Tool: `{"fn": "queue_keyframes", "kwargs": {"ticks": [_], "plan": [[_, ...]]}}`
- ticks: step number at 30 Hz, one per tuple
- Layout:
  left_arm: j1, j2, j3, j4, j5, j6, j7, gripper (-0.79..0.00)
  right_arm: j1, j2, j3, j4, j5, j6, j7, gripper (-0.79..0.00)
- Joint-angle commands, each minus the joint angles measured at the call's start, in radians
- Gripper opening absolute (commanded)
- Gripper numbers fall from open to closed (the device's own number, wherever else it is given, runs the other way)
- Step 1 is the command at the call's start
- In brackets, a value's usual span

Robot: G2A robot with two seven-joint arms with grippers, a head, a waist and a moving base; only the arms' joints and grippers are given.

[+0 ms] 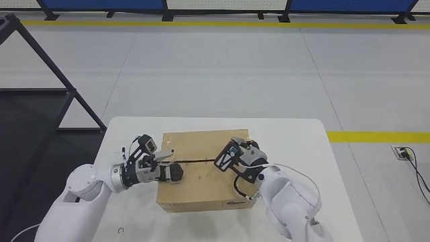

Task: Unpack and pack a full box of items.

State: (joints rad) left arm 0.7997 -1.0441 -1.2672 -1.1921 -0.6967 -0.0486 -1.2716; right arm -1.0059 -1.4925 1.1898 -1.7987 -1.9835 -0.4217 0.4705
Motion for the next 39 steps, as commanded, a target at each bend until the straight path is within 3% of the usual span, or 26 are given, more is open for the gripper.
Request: {"fn": "queue_keyframes", "kwargs": {"ticks": [1,4,6,10,12,13,19,21,24,27,39], "plan": [[0.009,0.001,-0.008,-0.008,-0.022,0.007,-0.001,0.0,-0.002,0.001,0.0,-0.002,0.0,0.006,-0.003,-0.785],[0.021,0.003,-0.018,-0.025,-0.043,0.015,-0.015,0.0,-0.006,0.002,0.0,-0.003,0.002,0.013,-0.006,-0.785],[0.027,0.004,-0.024,-0.034,-0.044,0.019,-0.006,-0.117,-0.006,0.002,0.0,-0.002,0.003,0.013,-0.007,-0.785],[0.037,0.002,-0.031,-0.044,-0.075,0.038,0.043,-0.259,-0.01,0.004,-0.001,-0.003,0.002,0.014,-0.014,-0.785],[0.037,0.001,-0.032,-0.045,-0.085,0.044,0.068,-0.24,-0.012,0.005,-0.002,-0.005,0.0,0.014,-0.016,-0.785],[0.038,0.0,-0.032,-0.046,-0.093,0.044,0.079,-0.185,-0.014,0.006,-0.003,-0.006,-0.001,0.014,-0.017,-0.785],[0.04,-0.002,-0.035,-0.045,-0.105,0.052,0.097,-0.182,-0.023,0.009,-0.002,-0.014,-0.006,0.014,-0.022,-0.785],[0.041,-0.002,-0.036,-0.046,-0.106,0.053,0.096,-0.225,-0.024,0.011,0.0,-0.016,-0.008,0.015,-0.022,-0.785],[0.045,-0.002,-0.036,-0.05,-0.105,0.055,0.091,-0.394,-0.025,0.012,-0.001,-0.016,-0.009,0.016,-0.023,-0.785],[0.049,-0.001,-0.038,-0.053,-0.112,0.058,0.082,-0.453,-0.026,0.012,-0.004,-0.018,-0.009,0.021,-0.02,-0.785],[0.057,0.0,-0.049,-0.052,-0.124,0.061,0.06,-0.474,-0.026,0.014,-0.015,-0.024,-0.016,0.044,0.0,-0.785]]}}
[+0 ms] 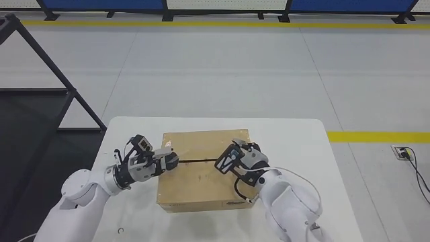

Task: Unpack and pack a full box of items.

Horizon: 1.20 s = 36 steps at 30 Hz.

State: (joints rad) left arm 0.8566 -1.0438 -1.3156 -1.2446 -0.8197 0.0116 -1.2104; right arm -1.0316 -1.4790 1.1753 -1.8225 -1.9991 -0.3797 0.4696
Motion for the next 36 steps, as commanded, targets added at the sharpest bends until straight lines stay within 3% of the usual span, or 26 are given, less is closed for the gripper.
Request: {"fn": "queue_keyframes", "kwargs": {"ticks": [1,9,15,21,23,24,36], "plan": [[0.001,0.0,-0.001,0.0,-0.002,0.002,-0.003,-0.471,-0.001,0.0,0.0,-0.001,0.0,0.006,0.003,-0.785],[0.005,0.0,-0.004,0.001,-0.005,-0.001,-0.004,-0.493,-0.008,0.002,0.0,-0.012,0.0,0.018,0.004,-0.785],[0.008,0.001,-0.007,-0.001,-0.002,0.001,-0.012,-0.77,-0.011,0.003,-0.004,-0.017,-0.001,0.02,0.007,-0.785],[0.01,0.003,-0.013,-0.003,0.0,0.0,-0.013,-0.785,-0.014,0.004,-0.01,-0.022,-0.006,0.021,0.012,-0.785],[0.01,0.004,-0.018,-0.004,0.004,-0.001,-0.011,-0.785,-0.014,0.004,-0.011,-0.023,-0.007,0.019,0.01,-0.406],[0.01,0.005,-0.022,-0.006,0.007,-0.001,-0.011,-0.785,-0.014,0.005,-0.011,-0.023,-0.008,0.018,0.009,0.0],[0.018,0.022,-0.086,-0.023,0.033,0.009,-0.001,-0.785,-0.078,0.019,0.049,-0.1,0.013,-0.001,-0.046,0.0]]}}
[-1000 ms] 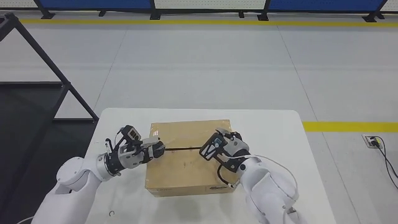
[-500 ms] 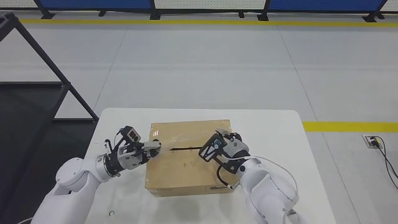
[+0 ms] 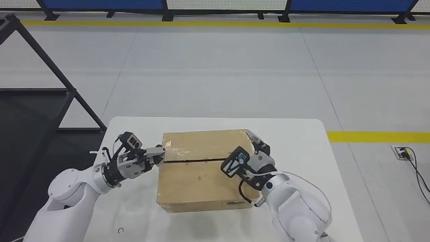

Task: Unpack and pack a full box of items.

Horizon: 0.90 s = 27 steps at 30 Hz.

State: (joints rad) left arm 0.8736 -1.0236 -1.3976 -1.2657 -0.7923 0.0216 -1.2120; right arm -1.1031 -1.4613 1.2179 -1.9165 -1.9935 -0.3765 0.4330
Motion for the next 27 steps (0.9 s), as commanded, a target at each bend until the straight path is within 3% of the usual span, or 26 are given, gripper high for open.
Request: {"fn": "queue_keyframes", "kwargs": {"ticks": [1,12,27], "plan": [[0.002,0.003,-0.009,-0.003,0.013,0.0,0.001,-0.785,-0.015,0.003,0.017,-0.014,0.014,-0.01,-0.018,0.0],[-0.014,0.024,-0.053,0.029,0.075,0.035,-0.041,-0.785,-0.067,0.027,0.137,-0.028,0.162,-0.12,-0.169,0.0],[-0.093,0.032,-0.013,0.145,0.137,0.069,-0.093,-0.785,-0.07,0.045,0.16,-0.01,0.192,-0.135,-0.171,0.0]]}}
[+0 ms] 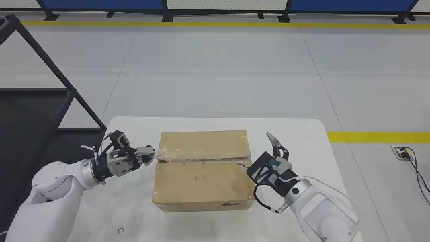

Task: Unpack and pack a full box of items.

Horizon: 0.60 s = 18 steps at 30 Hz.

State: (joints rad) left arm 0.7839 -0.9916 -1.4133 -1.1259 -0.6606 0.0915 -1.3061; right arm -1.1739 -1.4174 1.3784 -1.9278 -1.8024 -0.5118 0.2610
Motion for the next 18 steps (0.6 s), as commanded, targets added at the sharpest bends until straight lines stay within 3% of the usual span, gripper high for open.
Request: {"fn": "queue_keyframes", "kwargs": {"ticks": [1,18], "plan": [[-0.007,0.001,0.006,0.011,0.012,-0.001,0.005,-0.785,0.004,0.002,-0.001,0.003,0.002,-0.002,0.003,0.0],[-0.036,0.008,0.056,0.037,0.107,0.0,0.023,-0.785,0.077,0.007,-0.086,0.063,0.017,-0.006,0.055,0.0]]}}
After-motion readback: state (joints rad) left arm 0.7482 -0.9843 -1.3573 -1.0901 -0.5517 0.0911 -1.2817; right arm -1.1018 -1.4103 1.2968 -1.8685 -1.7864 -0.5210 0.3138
